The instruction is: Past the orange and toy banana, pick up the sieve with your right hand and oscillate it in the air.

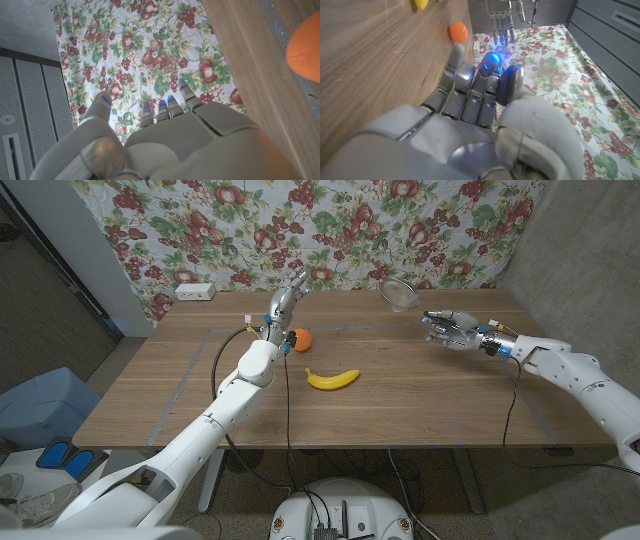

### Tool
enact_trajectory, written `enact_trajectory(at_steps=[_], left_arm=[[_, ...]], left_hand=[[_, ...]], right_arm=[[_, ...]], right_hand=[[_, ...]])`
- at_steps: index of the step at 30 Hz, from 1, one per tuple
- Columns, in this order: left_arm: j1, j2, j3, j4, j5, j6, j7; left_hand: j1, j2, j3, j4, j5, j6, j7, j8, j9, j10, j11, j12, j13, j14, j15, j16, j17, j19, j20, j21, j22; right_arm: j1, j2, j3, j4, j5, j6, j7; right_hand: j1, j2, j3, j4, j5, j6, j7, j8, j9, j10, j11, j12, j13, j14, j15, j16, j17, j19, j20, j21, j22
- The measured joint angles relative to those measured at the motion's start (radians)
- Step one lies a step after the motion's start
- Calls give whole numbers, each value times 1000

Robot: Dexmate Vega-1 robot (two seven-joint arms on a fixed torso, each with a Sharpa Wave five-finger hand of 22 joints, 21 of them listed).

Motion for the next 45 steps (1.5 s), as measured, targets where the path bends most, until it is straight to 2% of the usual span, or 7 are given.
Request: enact_trajectory(at_steps=[6,13,26,36,45], left_arm=[[-3,0,0,4,0,0,0],[-9,-1,1,10,1,0,-1],[-16,-4,2,21,2,0,-4],[-22,-6,2,31,0,-2,-5],[-30,-9,2,48,-5,-9,-13]], left_hand=[[0,0,0,0,0,0,0,0,0,0,0,0,0,0,0,0,0,0,0,-2,0],[0,0,2,-2,0,0,0,0,0,0,0,0,0,0,0,0,0,4,-4,-2,0],[-2,-2,7,2,0,0,0,0,0,0,0,0,0,0,0,0,0,6,-5,-2,0],[-4,-4,11,-2,0,0,0,0,0,0,0,0,0,0,0,0,0,5,-5,-8,0],[-4,-4,11,-2,0,0,0,0,0,0,0,0,0,0,0,0,0,5,-5,-8,0]], right_arm=[[13,-44,-37,-62,-48,-77,-78],[40,-76,-78,-102,-90,-138,-124],[73,-93,-117,-120,-124,-180,-148],[88,-63,-121,-62,-110,-124,-84],[80,9,-66,50,-44,-12,5]], right_hand=[[0,0,5,-5,-3,0,0,0,0,0,0,0,0,0,0,0,0,7,0,0,0],[0,0,5,-5,-3,0,0,0,0,0,0,0,-3,4,-4,0,0,7,0,0,-3],[0,0,10,-10,-4,0,0,0,-4,-2,2,8,6,8,0,0,0,7,0,0,-3],[0,0,10,-10,-7,0,0,0,-2,0,0,-5,-19,8,0,0,-5,7,0,0,-3],[0,0,10,-10,-8,0,0,-5,-2,0,0,-8,-25,7,0,0,-5,-1,0,0,-3]])
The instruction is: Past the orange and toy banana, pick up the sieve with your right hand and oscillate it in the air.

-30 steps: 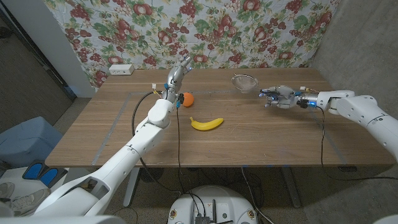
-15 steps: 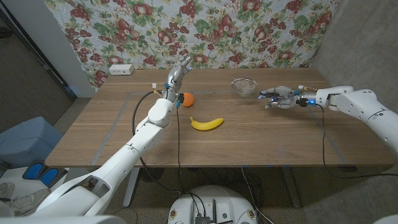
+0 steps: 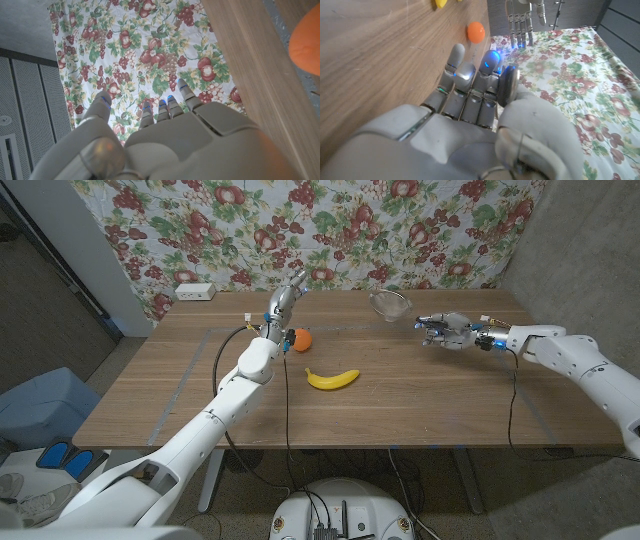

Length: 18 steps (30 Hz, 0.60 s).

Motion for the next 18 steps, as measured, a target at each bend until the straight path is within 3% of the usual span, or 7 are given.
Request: enact_trajectory(at_steps=[8,18], left_arm=[[-9,-5,0,19,-5,-9,-8],[-19,-12,1,40,-11,-19,-18]], left_hand=[[-4,4,0,0,0,0,0,0,0,0,0,0,0,0,0,0,0,0,0,-4,0],[-4,4,3,3,0,0,0,0,0,0,0,0,0,0,0,0,0,0,0,-6,0]], right_arm=[[-9,52,45,73,57,65,66],[-10,78,69,107,76,89,98]], right_hand=[[0,0,-4,4,5,0,0,0,0,0,0,-4,-3,-4,-4,0,0,0,0,0,0],[-1,0,-4,4,5,2,2,-6,0,0,0,-4,-7,-8,0,0,0,0,0,0,0]])
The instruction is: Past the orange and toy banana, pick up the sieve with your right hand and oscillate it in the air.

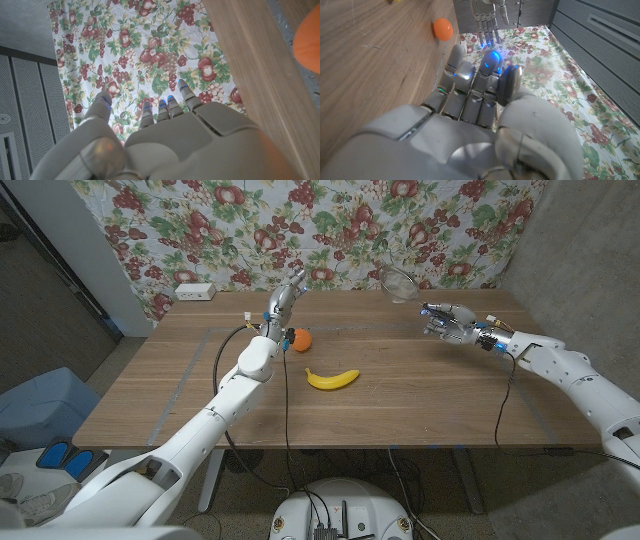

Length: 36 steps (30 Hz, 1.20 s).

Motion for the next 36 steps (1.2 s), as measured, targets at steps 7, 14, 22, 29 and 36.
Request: enact_trajectory(at_steps=[7,14,22,29,36], left_arm=[[-7,-4,2,13,-2,-5,-6],[-15,-7,6,24,-4,-5,-11],[-16,-7,7,24,-4,-3,-11],[-15,-3,7,16,-3,5,-8],[-12,1,7,9,-4,10,-8]], left_hand=[[0,0,5,-3,0,0,0,0,0,0,0,0,0,0,0,0,0,0,0,-1,0],[0,0,5,-3,0,0,0,0,0,0,0,0,0,0,0,0,0,5,5,-1,0],[-4,-4,5,-3,0,0,0,0,0,0,0,0,0,0,0,0,0,5,5,-5,0],[-4,-4,5,-3,0,0,0,0,0,0,0,0,0,0,0,0,0,5,5,-5,0],[-4,-4,5,-3,0,0,0,0,0,0,0,0,0,0,0,0,0,5,5,-5,0]], right_arm=[[-5,2,5,-4,1,1,-1],[-14,-16,1,-37,-16,-20,-44],[-20,-57,-25,-109,-56,-91,-139],[10,-94,-79,-160,-111,-173,-192],[40,-117,-120,-183,-146,-237,-214]], right_hand=[[-4,4,0,0,0,0,0,0,0,0,0,0,-1,0,0,0,0,0,0,-3,0],[-4,4,0,0,0,0,0,0,-3,0,0,0,-1,0,0,0,0,0,0,-4,0],[-4,4,-3,-3,-1,0,0,0,-3,0,0,0,-4,0,0,-5,0,0,0,-4,0],[-4,3,-3,-3,-1,0,0,-1,-7,0,0,0,-5,0,0,-5,0,0,0,-4,0],[-4,3,0,-6,-1,0,0,-1,-7,0,0,0,-9,0,0,-5,0,0,0,-4,0]])
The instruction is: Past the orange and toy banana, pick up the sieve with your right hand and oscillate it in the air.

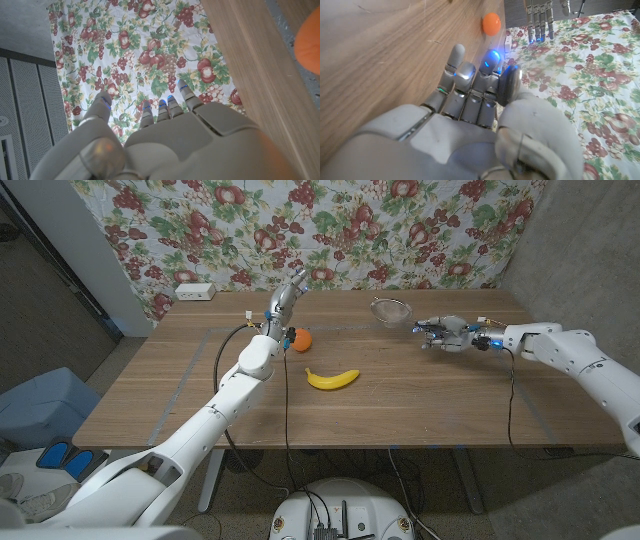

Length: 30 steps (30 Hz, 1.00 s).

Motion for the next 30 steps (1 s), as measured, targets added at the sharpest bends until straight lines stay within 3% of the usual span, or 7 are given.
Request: enact_trajectory(at_steps=[15,27,30], left_arm=[[7,8,-4,-12,-5,7,-3],[11,11,-6,-17,-6,7,-2],[12,12,-7,-19,-6,7,-2]], left_hand=[[0,0,8,0,0,0,0,0,0,0,0,0,0,0,0,0,0,0,0,-4,0],[0,0,8,0,0,6,6,0,0,0,0,0,0,0,0,0,0,0,0,-8,0],[0,0,8,0,0,6,6,0,0,0,0,0,0,0,0,0,0,5,-5,-8,0]], right_arm=[[23,-23,-36,-32,-31,-60,-19],[-5,-4,-5,-12,-11,-17,-8],[-9,7,5,5,16,42,24]], right_hand=[[0,0,0,0,-3,-4,4,0,-5,0,0,4,-1,0,0,0,0,4,-4,0,0],[0,0,0,0,-4,-4,4,0,-5,-2,2,4,-1,0,0,0,0,4,-4,0,0],[0,0,0,0,-4,-4,4,0,-4,-2,2,4,6,0,0,-3,0,4,-4,0,0]])
